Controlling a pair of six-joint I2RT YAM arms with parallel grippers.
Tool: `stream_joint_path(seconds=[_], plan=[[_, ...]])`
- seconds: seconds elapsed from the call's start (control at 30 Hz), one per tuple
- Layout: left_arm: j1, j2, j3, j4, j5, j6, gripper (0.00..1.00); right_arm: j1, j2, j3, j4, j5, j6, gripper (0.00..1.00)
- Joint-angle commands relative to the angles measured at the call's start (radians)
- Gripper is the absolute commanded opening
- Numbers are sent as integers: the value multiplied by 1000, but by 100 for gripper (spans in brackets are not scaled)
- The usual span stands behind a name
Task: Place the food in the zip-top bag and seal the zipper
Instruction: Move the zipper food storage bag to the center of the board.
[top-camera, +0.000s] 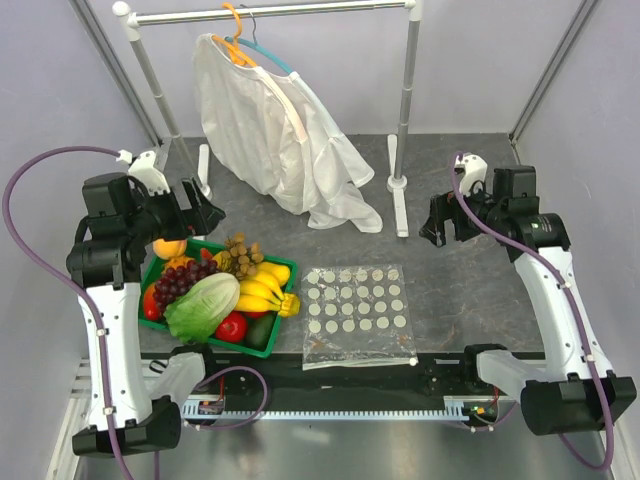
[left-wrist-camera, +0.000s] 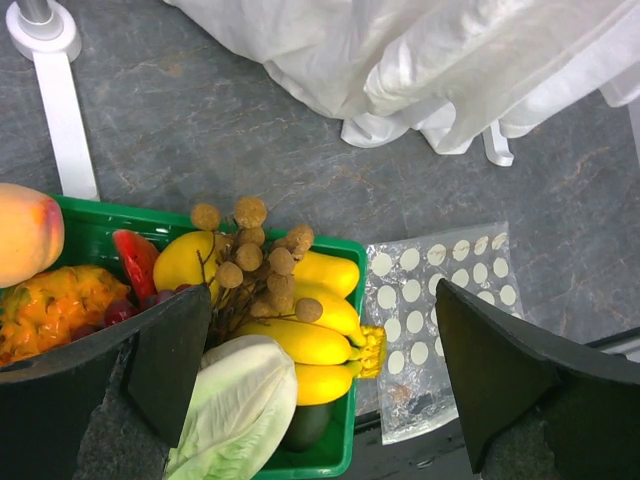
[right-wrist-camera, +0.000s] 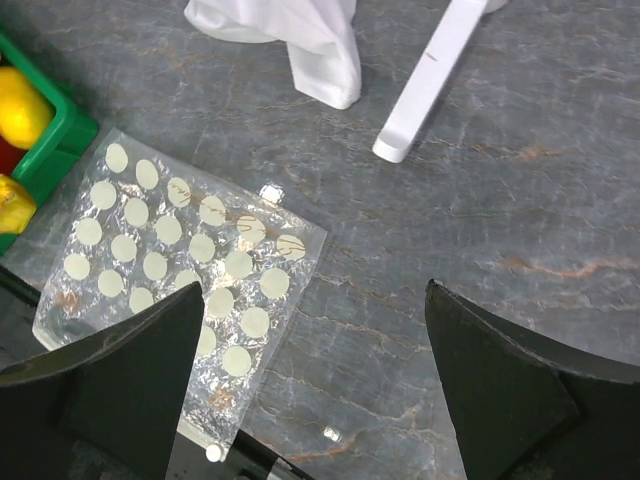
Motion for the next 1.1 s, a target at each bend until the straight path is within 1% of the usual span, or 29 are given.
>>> stream_joint_path(seconds=[0.0, 0.1, 0.13, 0.17, 0.23, 0.27, 0.33, 0.4, 0.63, 0.73, 0.87, 1.0, 1.07], plan=[[2, -53, -29, 96, 51, 41, 100, 9, 46, 13, 6, -113, -112, 98], [2, -50, -51, 112, 104, 70, 100, 46, 108, 17, 14, -127, -170, 98], [2, -50, -63, 116, 149, 79, 100, 64, 143, 22, 14, -124, -185, 98], [2, -54, -69, 121, 173, 87, 100, 113, 160, 26, 15, -98, -213, 98], [2, -64, -97, 155, 233, 88, 100, 172, 204, 36, 29, -55, -231, 98], [2, -74, -106, 170, 250, 82, 100, 234, 218, 36, 47, -26, -250, 98], [2, -90, -134, 214, 293, 78, 100, 320, 263, 33, 66, 40, -268, 98], [2, -107, -158, 256, 318, 65, 100, 362, 310, 34, 93, 72, -288, 98], [2, -114, -189, 285, 335, 70, 100, 552, 494, 85, 127, 173, -357, 98], [2, -117, -209, 285, 341, 76, 100, 623, 579, 118, 146, 224, -369, 97], [2, -120, -230, 293, 348, 82, 100, 680, 692, 190, 159, 258, -385, 94], [4, -124, -246, 299, 367, 82, 100, 716, 812, 238, 156, 261, -392, 90], [1, -128, -257, 305, 370, 84, 99, 727, 835, 234, 156, 258, -402, 85]])
